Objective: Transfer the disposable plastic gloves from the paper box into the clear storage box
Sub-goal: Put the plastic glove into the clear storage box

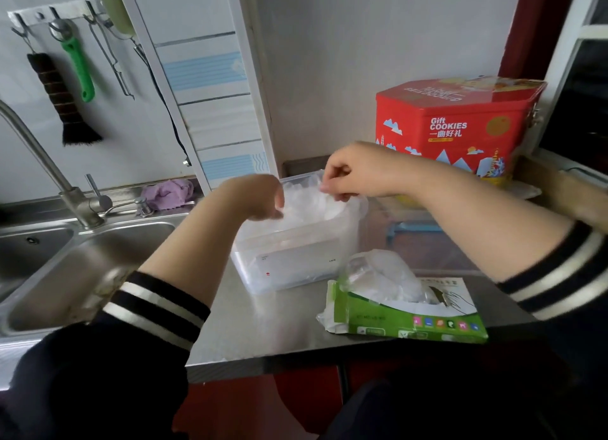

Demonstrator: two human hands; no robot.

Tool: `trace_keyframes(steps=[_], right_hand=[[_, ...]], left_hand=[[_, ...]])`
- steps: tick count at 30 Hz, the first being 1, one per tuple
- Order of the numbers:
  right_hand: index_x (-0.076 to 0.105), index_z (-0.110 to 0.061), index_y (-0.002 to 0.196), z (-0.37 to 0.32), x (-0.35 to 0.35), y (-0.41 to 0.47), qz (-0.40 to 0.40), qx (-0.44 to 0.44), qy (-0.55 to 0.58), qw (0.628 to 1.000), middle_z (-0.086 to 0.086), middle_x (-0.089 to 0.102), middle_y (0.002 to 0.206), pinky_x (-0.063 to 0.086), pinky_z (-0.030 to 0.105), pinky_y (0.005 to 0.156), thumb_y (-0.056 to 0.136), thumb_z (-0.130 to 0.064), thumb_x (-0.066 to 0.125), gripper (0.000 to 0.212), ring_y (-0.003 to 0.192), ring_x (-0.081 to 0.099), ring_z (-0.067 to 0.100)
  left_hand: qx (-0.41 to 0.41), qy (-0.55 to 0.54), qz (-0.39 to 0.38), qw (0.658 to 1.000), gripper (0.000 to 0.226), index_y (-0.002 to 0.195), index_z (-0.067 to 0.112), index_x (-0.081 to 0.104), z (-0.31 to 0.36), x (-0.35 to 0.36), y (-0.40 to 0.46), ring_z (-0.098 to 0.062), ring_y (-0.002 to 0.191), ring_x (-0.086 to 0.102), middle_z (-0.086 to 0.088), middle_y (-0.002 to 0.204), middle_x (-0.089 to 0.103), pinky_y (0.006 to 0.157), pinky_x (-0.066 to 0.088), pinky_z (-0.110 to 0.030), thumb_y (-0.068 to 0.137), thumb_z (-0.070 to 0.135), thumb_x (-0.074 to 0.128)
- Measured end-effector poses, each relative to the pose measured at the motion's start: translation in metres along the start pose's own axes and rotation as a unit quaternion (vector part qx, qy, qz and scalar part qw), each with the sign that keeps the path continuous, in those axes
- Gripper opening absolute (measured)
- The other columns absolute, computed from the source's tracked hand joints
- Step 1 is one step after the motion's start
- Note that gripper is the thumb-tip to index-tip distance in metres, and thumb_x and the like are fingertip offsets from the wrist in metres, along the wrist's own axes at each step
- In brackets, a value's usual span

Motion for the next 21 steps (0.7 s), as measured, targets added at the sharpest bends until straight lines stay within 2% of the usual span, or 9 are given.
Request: trace_keyframes(steps=[2,4,5,7,9,12,15,18,21], right_hand=[[0.066,-0.013,0.081,0.013,-0.003,-0.028,0.019,0.019,0.055,0.998,-0.004,0.071,0.066,0.052,0.026,0.065,0.091,-0.035,0.064,0.024,0.059,0.063,0.003],[0.066,-0.014,0.076,0.029,0.003,-0.054,0.007,0.055,0.052,0.997,-0.006,0.070,0.064,0.051,0.027,0.064,0.088,-0.043,0.063,0.032,0.061,0.064,0.009],[0.067,-0.016,0.076,0.038,0.008,-0.064,-0.011,0.073,0.024,0.997,-0.010,0.069,0.064,0.050,0.026,0.063,0.085,-0.049,0.064,0.034,0.063,0.063,0.010],[0.066,-0.022,0.087,0.056,0.027,-0.084,-0.069,0.104,-0.033,0.992,-0.016,0.065,0.074,0.046,0.023,0.065,0.077,-0.058,0.067,0.037,0.073,0.060,0.006],[0.063,-0.026,0.098,0.072,0.047,-0.097,-0.098,0.116,-0.047,0.987,-0.016,0.059,0.082,0.040,0.021,0.064,0.076,-0.058,0.069,0.039,0.074,0.054,0.002],[0.064,-0.016,0.076,0.085,0.059,-0.104,0.000,0.114,0.044,0.992,-0.006,0.051,0.062,0.034,0.028,0.057,0.083,-0.044,0.070,0.030,0.057,0.046,0.010],[0.054,-0.002,0.067,0.094,0.058,-0.107,0.084,0.115,0.118,0.983,-0.002,0.038,0.051,0.028,0.029,0.054,0.089,-0.040,0.064,0.045,0.048,0.035,0.011],[0.054,0.005,0.073,0.098,0.059,-0.110,0.094,0.134,0.157,0.974,-0.002,0.036,0.049,0.027,0.028,0.053,0.095,-0.040,0.052,0.050,0.046,0.033,0.011],[0.055,0.003,0.076,0.100,0.060,-0.114,0.102,0.134,0.195,0.966,0.011,0.054,0.056,0.045,0.034,0.061,0.096,-0.043,0.047,0.050,0.055,0.051,0.021]], left_hand=[[0.023,-0.068,0.172,0.982,0.017,0.109,0.021,0.066,0.021,-0.022,-0.019,-0.022,0.100,0.061,0.002,0.111,0.067,0.091,0.049,-0.038,0.095,0.024,0.057],[0.100,-0.196,0.329,0.918,0.015,0.105,0.021,0.067,0.050,-0.031,-0.056,-0.014,0.083,0.062,0.010,0.094,0.066,0.077,0.050,-0.028,0.095,0.023,0.057],[0.141,-0.270,0.354,0.884,0.013,0.105,0.022,0.066,0.063,-0.027,-0.074,-0.009,0.078,0.062,0.013,0.088,0.065,0.073,0.049,-0.022,0.094,0.023,0.059],[0.190,-0.394,0.309,0.845,0.019,0.109,0.026,0.062,0.087,0.000,-0.093,-0.002,0.084,0.063,0.015,0.092,0.066,0.075,0.048,-0.013,0.091,0.030,0.065],[0.197,-0.456,0.225,0.838,0.046,0.123,0.028,0.054,0.106,0.037,-0.095,0.001,0.103,0.060,0.012,0.110,0.065,0.086,0.047,-0.013,0.083,0.043,0.072],[0.176,-0.491,0.158,0.838,0.081,0.137,0.027,0.039,0.123,0.083,-0.084,0.009,0.118,0.048,0.010,0.128,0.054,0.097,0.039,-0.012,0.070,0.046,0.079],[0.129,-0.543,0.129,0.820,0.080,0.137,0.029,0.035,0.134,0.106,-0.074,0.019,0.098,0.048,0.019,0.115,0.049,0.086,0.036,-0.004,0.073,0.020,0.083],[0.090,-0.537,0.136,0.828,0.073,0.136,0.029,0.037,0.136,0.118,-0.066,0.012,0.093,0.051,0.023,0.108,0.050,0.085,0.039,-0.011,0.077,0.016,0.079],[0.081,-0.519,0.136,0.840,0.068,0.133,0.030,0.037,0.139,0.124,-0.064,0.013,0.089,0.051,0.031,0.103,0.049,0.079,0.037,-0.003,0.080,0.018,0.078]])
Point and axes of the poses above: each hand's wrist, its own y-axis towards the middle knuckle, its own x-axis out of the palm, z = x × y, the point moved 7 cm from there along y, towards the middle knuckle
